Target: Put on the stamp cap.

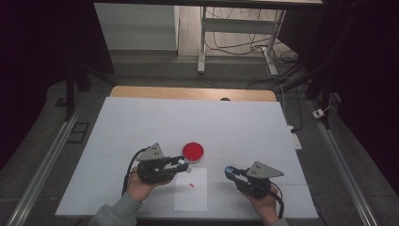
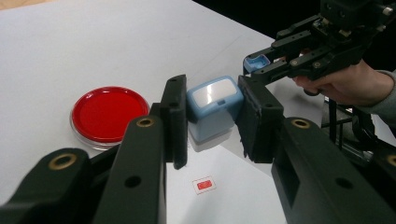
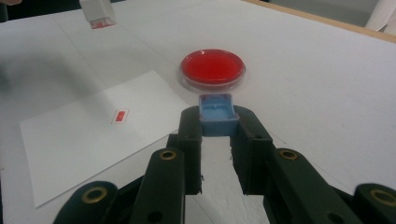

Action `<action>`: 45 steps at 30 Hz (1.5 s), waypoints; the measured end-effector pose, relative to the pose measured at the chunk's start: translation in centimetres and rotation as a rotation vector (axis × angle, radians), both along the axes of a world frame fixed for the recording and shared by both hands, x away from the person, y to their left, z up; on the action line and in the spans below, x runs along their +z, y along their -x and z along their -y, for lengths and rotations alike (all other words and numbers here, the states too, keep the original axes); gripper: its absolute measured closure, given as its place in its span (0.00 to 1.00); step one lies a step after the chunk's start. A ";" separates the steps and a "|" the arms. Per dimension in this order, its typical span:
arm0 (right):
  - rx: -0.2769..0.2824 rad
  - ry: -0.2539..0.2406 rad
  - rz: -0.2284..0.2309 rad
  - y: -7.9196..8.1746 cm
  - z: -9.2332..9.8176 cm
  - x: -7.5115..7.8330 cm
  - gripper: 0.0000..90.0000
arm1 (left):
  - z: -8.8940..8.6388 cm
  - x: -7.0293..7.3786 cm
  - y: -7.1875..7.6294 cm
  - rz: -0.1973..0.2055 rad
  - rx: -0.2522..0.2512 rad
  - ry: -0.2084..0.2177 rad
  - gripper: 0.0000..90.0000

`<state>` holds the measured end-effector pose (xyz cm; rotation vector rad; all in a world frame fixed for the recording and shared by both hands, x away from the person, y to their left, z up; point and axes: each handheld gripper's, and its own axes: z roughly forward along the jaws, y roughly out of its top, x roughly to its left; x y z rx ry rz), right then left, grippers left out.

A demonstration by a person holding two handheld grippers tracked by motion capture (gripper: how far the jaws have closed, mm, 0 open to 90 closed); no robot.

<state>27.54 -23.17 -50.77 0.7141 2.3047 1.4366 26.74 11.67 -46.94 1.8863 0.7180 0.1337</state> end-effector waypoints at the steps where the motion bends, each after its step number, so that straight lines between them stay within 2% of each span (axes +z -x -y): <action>1: 0.003 0.002 0.000 0.0 -0.1 0.0 0.82 | 0.0 0.0 0.0 0.000 -0.001 0.001 0.73; 14: 0.041 0.013 -0.004 0.1 -2.2 -0.4 0.82 | 0.2 0.1 0.0 0.001 0.000 0.010 0.73; 25: 0.078 0.044 -0.004 0.4 -4.4 -0.7 0.82 | 0.5 0.5 0.1 0.012 -0.003 0.025 0.73; 29: 0.090 0.035 -0.004 0.4 -5.1 -0.8 0.82 | 0.8 0.6 0.1 0.016 -0.007 0.028 0.73; 45: 0.101 0.031 0.004 0.6 -6.2 -0.9 0.82 | 1.7 1.0 0.0 0.022 -0.019 0.043 0.73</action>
